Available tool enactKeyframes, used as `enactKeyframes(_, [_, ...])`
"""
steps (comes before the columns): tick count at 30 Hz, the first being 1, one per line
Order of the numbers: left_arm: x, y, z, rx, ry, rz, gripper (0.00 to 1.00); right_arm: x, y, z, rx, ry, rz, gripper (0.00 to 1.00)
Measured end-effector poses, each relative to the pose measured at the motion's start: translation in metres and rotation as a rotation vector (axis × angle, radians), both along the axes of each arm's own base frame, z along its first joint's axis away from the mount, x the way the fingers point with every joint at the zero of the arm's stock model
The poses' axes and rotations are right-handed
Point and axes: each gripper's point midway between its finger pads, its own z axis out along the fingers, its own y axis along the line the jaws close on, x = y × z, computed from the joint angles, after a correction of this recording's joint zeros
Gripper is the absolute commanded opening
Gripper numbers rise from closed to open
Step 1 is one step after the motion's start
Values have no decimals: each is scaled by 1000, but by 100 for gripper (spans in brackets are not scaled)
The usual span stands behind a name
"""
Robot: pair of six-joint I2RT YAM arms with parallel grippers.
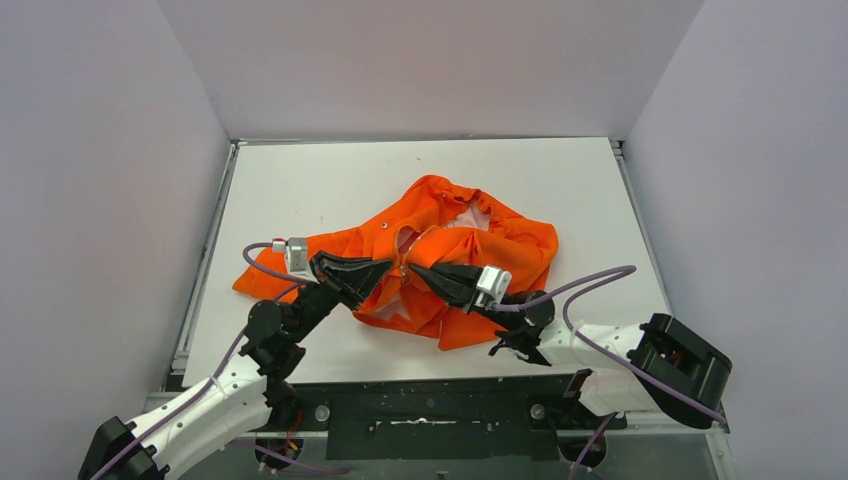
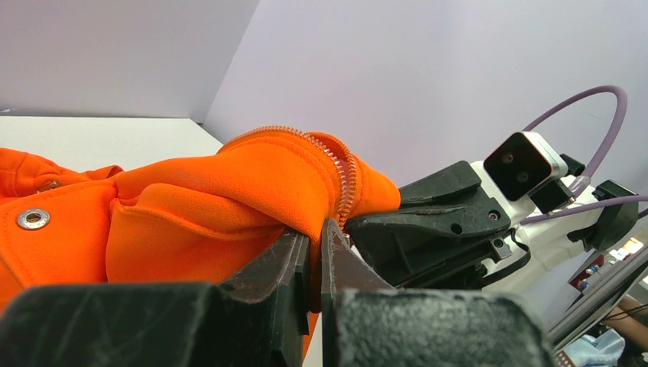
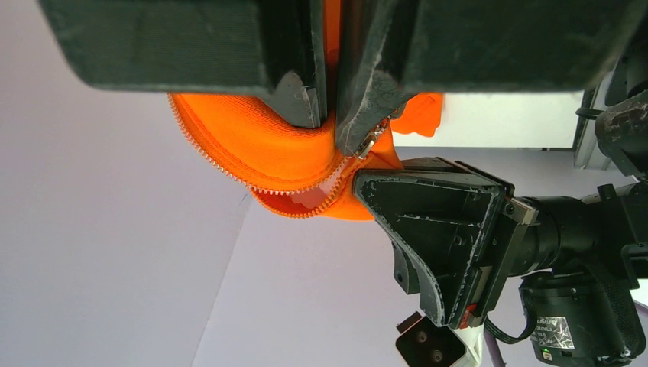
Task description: Zip up the jacket
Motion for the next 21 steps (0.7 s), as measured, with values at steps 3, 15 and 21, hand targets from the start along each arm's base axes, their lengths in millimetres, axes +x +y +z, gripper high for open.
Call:
enactKeyframes(3, [1,0,0,0,0,4,0,0,1,1,0,0,-3,0])
enactKeyframes(15, [-1,-1,-1,6,-5,6,0,2,2,0,-6,-1,-21,0])
enactKeyframes(21, [-1,-2,-2,13,-8,10,0,3,2,1,-5,1,-37,0])
